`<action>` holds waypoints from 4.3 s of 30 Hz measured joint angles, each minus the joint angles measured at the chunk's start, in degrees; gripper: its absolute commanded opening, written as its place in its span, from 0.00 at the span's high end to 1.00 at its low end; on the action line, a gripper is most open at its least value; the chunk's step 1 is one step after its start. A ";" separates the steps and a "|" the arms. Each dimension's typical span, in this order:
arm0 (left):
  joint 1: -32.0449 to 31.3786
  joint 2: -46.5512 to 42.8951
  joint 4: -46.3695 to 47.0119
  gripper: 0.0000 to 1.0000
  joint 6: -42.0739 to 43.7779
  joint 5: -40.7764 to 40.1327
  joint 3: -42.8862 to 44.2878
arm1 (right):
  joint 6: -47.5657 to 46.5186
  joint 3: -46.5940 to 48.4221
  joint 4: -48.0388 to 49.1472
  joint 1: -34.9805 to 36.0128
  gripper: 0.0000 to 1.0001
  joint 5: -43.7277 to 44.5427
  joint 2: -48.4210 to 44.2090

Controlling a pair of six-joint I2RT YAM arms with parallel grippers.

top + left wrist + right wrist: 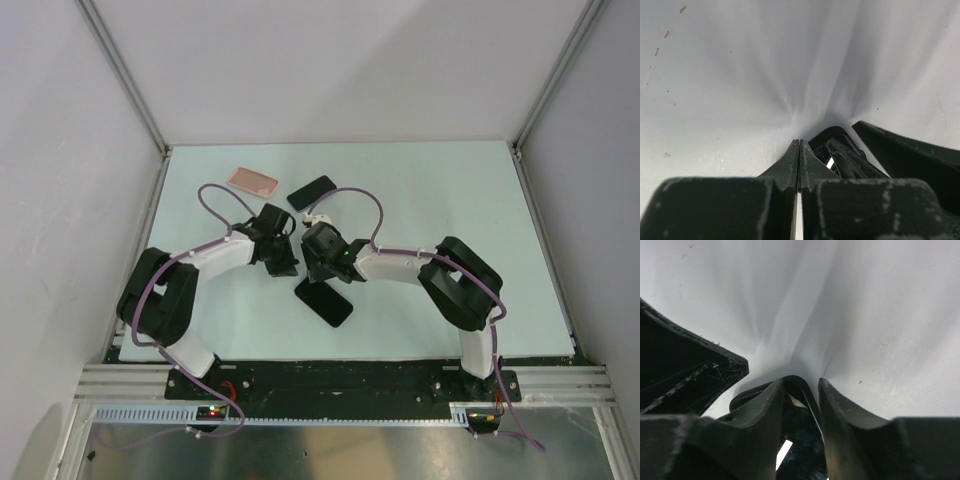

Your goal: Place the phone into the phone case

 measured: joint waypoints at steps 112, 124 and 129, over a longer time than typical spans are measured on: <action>6.16 -12.48 -3.04 0.93 2.38 0.79 -1.07 | -5.11 -4.79 -12.98 -35.01 0.07 8.44 -6.56; 6.51 -4.35 -3.98 0.59 2.51 -0.52 10.69 | -5.11 -0.02 -17.25 -35.91 0.01 7.82 -11.89; 9.29 4.33 -4.13 0.56 2.49 -2.03 21.97 | -5.01 0.87 -18.84 -34.34 0.01 7.63 -17.90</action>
